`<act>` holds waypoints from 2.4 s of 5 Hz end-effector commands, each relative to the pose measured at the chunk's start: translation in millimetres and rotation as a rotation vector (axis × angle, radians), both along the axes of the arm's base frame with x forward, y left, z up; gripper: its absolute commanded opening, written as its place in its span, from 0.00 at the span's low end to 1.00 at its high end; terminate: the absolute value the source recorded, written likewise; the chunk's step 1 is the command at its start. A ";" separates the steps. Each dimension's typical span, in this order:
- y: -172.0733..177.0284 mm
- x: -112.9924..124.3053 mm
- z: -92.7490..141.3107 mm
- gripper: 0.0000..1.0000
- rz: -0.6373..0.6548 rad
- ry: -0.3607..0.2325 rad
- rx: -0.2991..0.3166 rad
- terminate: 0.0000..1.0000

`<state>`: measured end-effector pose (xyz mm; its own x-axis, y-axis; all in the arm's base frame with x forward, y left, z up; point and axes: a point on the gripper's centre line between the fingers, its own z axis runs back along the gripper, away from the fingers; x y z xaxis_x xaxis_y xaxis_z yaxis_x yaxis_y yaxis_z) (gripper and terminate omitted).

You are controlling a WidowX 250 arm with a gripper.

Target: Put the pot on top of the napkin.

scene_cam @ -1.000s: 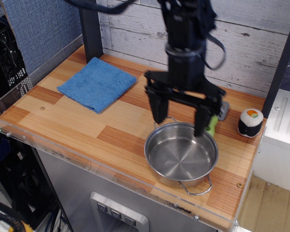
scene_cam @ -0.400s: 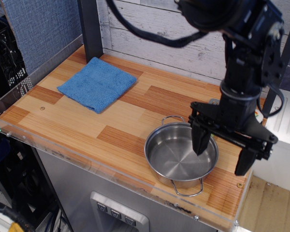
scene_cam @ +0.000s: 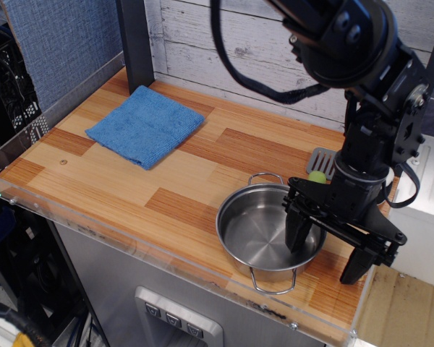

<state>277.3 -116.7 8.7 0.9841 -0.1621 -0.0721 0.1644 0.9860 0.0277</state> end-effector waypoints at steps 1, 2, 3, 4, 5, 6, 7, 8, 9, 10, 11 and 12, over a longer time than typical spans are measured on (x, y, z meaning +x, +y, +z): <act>6.7 7.7 2.5 0.00 0.034 -0.032 0.008 0.00; 7.1 7.5 10.9 0.00 0.033 -0.038 0.006 0.00; 8.5 6.8 21.6 0.00 0.031 -0.053 -0.005 0.00; 13.4 5.9 35.8 0.00 0.036 -0.074 -0.023 0.00; 18.1 3.5 56.2 0.00 0.047 -0.092 -0.058 0.00; 24.5 0.6 100.3 0.00 0.066 -0.151 -0.121 0.00; 51.1 7.6 128.8 0.00 0.130 -0.205 -0.121 0.00; 101.8 26.8 124.3 0.00 0.259 -0.200 -0.099 0.00; 143.5 39.9 118.2 0.00 0.335 -0.187 -0.052 0.00; 186.2 45.0 106.7 0.00 0.413 -0.167 0.000 0.00; 208.8 47.2 96.1 0.00 0.459 -0.142 0.031 0.00; 227.7 51.9 87.7 0.00 0.472 -0.123 0.069 0.00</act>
<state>335.8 105.9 78.2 0.9534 0.3016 0.0065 -0.3010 0.9498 0.0856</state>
